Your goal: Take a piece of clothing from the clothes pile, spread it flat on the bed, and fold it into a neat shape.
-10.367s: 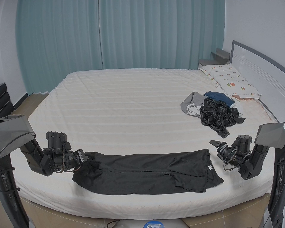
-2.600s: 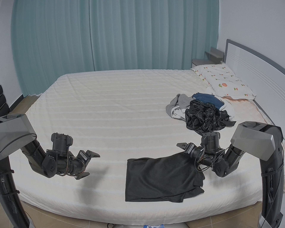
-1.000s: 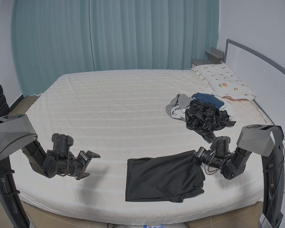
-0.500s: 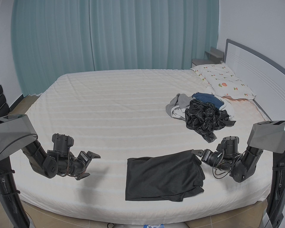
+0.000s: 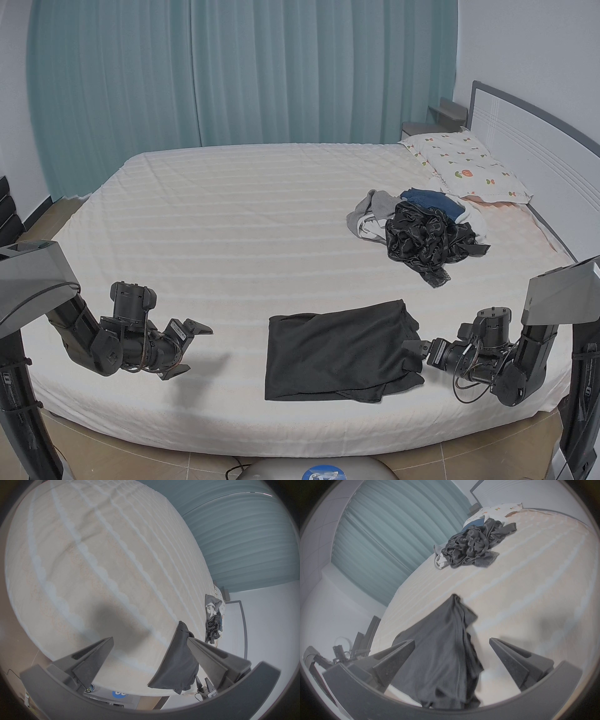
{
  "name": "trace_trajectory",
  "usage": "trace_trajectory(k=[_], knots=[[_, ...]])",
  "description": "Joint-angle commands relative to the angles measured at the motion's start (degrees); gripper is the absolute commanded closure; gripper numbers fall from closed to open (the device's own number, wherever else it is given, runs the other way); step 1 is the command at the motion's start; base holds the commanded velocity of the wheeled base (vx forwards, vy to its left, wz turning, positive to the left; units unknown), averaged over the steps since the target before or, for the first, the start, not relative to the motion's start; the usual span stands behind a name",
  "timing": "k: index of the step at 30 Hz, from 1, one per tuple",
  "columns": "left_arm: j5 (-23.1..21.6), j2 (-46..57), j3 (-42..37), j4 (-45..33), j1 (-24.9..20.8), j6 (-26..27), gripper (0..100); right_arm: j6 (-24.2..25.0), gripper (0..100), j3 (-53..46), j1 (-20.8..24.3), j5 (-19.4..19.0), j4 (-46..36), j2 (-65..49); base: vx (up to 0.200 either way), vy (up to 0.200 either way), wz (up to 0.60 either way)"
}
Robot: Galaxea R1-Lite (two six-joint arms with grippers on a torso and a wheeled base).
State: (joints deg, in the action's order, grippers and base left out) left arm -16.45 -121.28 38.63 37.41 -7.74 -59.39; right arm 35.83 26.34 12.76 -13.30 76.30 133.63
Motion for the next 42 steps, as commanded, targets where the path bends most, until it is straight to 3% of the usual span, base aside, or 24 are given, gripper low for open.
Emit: trace_trajectory(k=[1, 33, 34, 42], knots=[[0.01, -0.27, 0.04, 0.03, -0.08, -0.02, 0, -0.06, 100, 1.08, 0.07, -0.32, -0.01, 2.77, 0.000, 0.000, 0.00], [0.01, -0.27, 0.04, 0.03, -0.08, -0.11, 0, -0.58, 100, -8.41, -0.81, -0.50, 2.71, -1.01, 0.000, 0.000, 0.00], [0.01, -0.27, 0.13, 0.03, -0.08, -0.11, 0, -1.11, 0, -8.50, -0.81, -0.50, 2.62, -0.92, 0.000, 0.000, 0.00], [0.10, -0.27, 0.30, 0.03, 0.01, -0.11, 0, -1.99, 0, -7.80, -2.13, -0.41, 3.50, -2.41, 0.000, 0.000, 0.00]])
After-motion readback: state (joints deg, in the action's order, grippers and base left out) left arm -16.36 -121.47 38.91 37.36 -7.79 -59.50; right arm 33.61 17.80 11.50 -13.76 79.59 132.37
